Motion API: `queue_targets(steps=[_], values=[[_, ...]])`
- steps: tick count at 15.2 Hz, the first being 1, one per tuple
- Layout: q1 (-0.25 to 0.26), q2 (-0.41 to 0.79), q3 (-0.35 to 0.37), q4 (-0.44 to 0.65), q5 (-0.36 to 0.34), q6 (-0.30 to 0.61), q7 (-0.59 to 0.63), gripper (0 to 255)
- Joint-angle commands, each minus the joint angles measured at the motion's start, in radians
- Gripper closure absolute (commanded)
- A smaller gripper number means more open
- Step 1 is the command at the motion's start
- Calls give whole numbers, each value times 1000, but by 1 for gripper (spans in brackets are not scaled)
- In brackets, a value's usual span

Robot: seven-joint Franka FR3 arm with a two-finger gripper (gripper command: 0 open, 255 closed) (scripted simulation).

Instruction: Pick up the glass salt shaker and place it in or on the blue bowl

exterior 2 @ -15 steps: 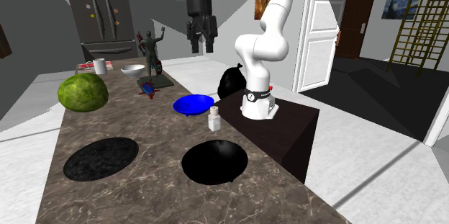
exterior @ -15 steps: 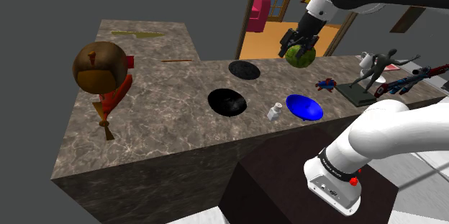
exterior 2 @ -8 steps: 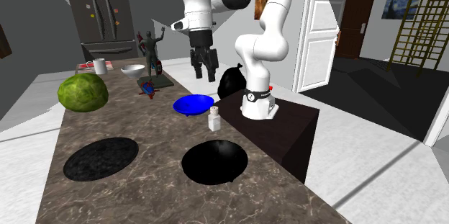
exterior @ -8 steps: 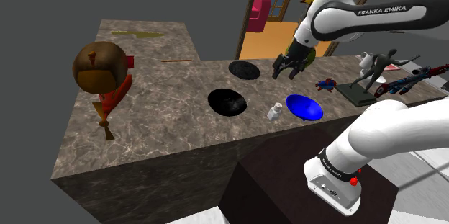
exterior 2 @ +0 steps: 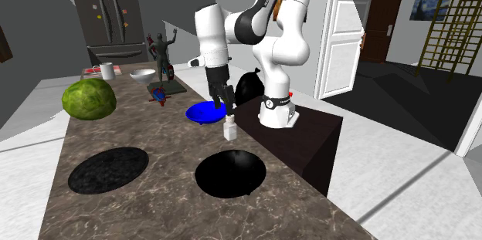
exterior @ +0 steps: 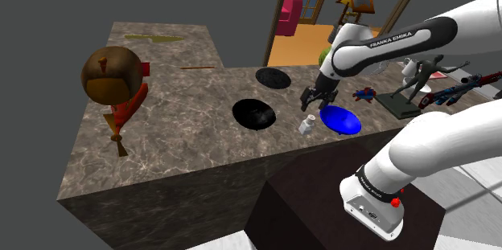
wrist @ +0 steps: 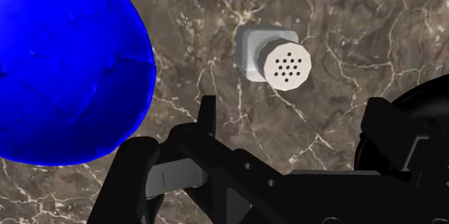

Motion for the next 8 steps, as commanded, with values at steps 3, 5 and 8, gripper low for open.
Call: queue_targets(steps=[3,5,8], values=[[10,71,-3,-29,15,87,-7,0],[18,101,-5,-40,26,127,-13,0],[32,149,-8,-52,44,188,-25,0]])
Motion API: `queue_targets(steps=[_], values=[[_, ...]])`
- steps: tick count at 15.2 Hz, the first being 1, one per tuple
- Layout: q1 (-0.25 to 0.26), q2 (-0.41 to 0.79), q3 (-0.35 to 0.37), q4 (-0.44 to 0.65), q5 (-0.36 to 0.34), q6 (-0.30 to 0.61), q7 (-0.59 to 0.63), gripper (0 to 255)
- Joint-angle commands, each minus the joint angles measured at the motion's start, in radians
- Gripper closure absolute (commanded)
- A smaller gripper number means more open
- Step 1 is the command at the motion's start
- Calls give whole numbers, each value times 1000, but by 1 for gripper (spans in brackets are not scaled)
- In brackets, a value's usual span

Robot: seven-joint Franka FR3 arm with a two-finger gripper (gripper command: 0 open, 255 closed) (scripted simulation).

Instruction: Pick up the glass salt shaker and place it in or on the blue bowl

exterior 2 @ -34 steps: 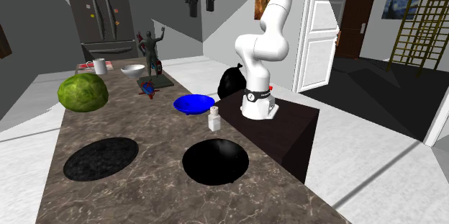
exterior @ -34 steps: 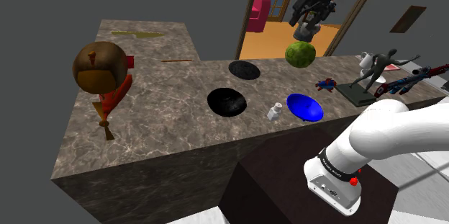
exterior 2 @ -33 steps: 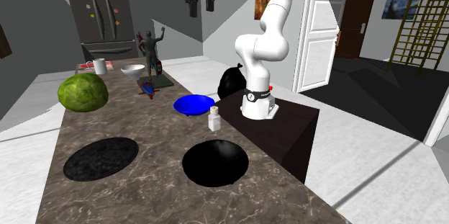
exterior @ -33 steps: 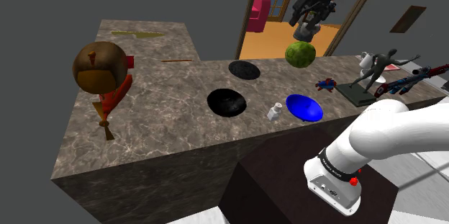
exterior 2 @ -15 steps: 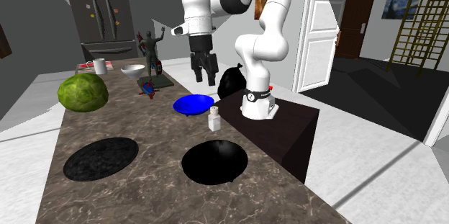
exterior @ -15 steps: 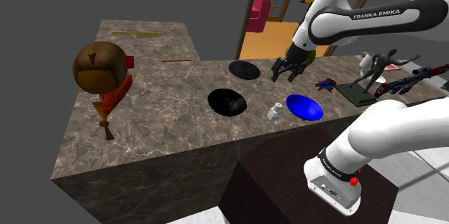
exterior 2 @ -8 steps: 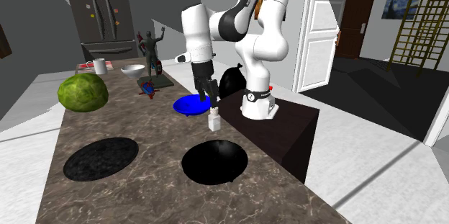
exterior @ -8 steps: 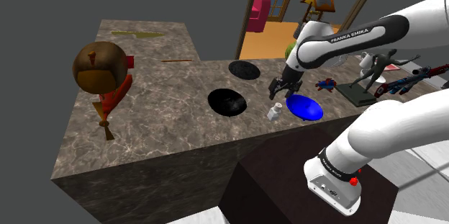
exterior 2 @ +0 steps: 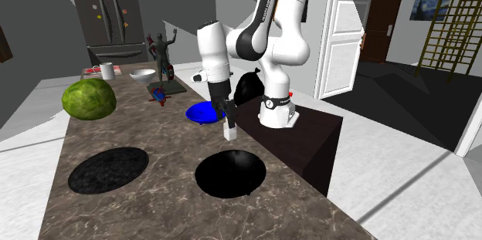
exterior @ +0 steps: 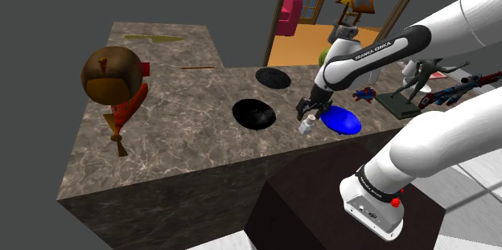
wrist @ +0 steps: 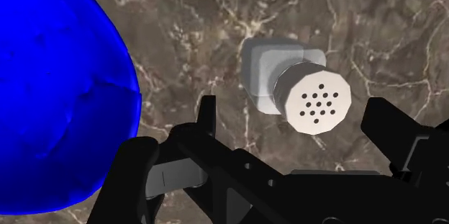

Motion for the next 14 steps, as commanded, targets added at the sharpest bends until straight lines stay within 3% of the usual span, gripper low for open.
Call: queue_targets(steps=[1,8,9,14], values=[[8,24,-1,-10,11,34,-6,0],[8,24,-1,-10,11,34,-6,0],[8,24,-1,-10,11,34,-6,255],[8,23,-1,-10,11,34,-6,255]])
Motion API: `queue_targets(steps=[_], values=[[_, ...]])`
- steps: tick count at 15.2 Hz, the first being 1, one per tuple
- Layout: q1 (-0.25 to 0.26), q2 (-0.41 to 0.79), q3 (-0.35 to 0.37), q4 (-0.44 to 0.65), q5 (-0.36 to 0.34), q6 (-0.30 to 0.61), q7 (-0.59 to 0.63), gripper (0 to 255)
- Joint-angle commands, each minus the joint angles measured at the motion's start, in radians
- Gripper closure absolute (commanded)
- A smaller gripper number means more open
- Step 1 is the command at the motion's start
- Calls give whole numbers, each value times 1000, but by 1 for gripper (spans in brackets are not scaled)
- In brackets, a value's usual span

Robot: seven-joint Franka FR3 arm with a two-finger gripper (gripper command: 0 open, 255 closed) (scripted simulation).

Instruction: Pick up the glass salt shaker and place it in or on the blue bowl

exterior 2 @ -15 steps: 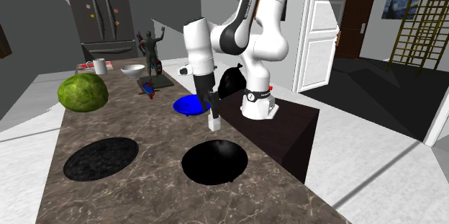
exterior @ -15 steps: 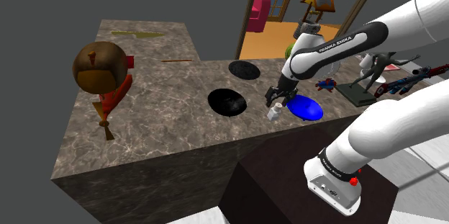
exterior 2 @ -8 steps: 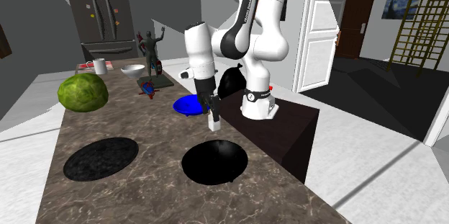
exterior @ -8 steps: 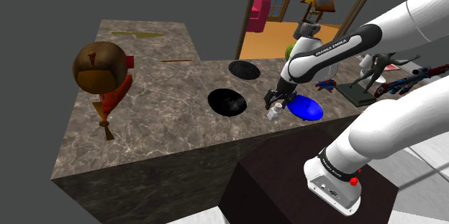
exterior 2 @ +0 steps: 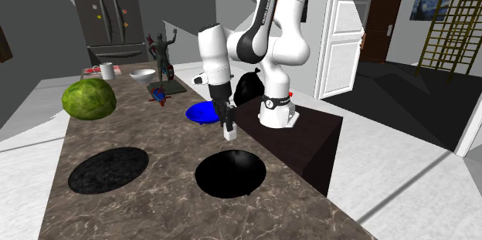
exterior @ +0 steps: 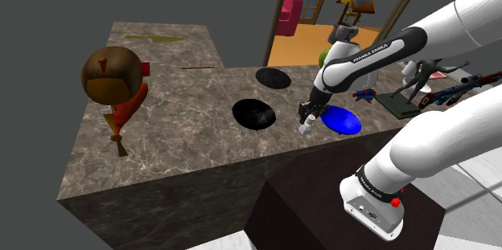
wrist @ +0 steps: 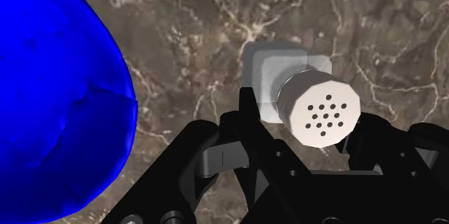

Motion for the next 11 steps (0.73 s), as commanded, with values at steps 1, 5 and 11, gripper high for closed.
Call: queue_targets(steps=[1,5,11], values=[[0,0,0,0,0,0,0,255],[-3,-18,3,3,-6,-21,6,255],[-22,-117,14,26,-34,-142,35,255]])
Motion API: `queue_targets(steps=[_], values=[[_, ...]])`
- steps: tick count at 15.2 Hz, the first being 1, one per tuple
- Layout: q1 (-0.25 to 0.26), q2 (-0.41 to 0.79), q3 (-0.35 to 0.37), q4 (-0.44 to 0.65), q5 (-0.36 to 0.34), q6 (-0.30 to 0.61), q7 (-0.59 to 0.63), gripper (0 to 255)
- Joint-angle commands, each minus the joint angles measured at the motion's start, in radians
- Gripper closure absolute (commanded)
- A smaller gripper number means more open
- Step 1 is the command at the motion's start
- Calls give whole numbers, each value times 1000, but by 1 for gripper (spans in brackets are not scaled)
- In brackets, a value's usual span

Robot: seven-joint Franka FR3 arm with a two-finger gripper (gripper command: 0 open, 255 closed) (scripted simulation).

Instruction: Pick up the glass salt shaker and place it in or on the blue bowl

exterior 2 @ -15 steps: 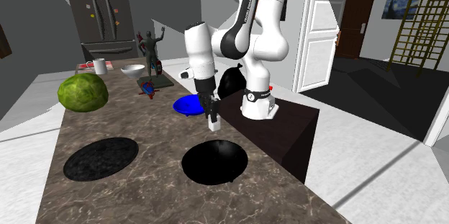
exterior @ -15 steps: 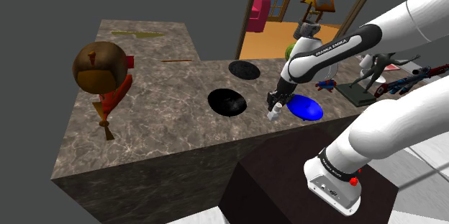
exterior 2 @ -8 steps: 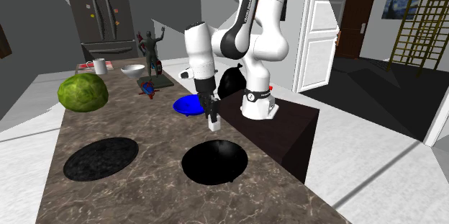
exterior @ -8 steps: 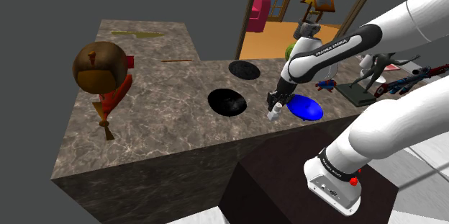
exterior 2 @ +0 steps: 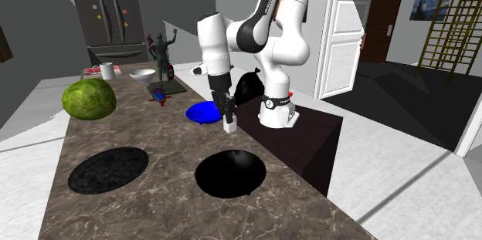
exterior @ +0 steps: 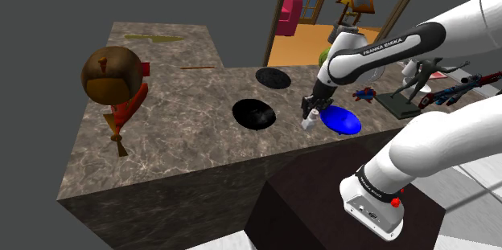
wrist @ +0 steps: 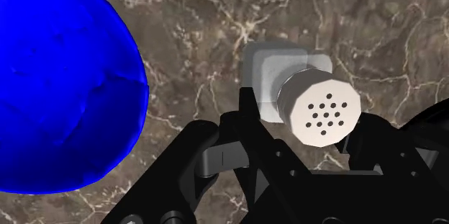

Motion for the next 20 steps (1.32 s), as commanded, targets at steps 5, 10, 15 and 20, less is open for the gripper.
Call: queue_targets(steps=[5,10,15,20], values=[[-10,-83,11,34,-16,-117,24,255],[-17,-141,16,69,-26,-209,38,255],[-21,-188,21,111,-32,-297,50,255],[-79,-221,-41,117,-87,-345,-22,255]])
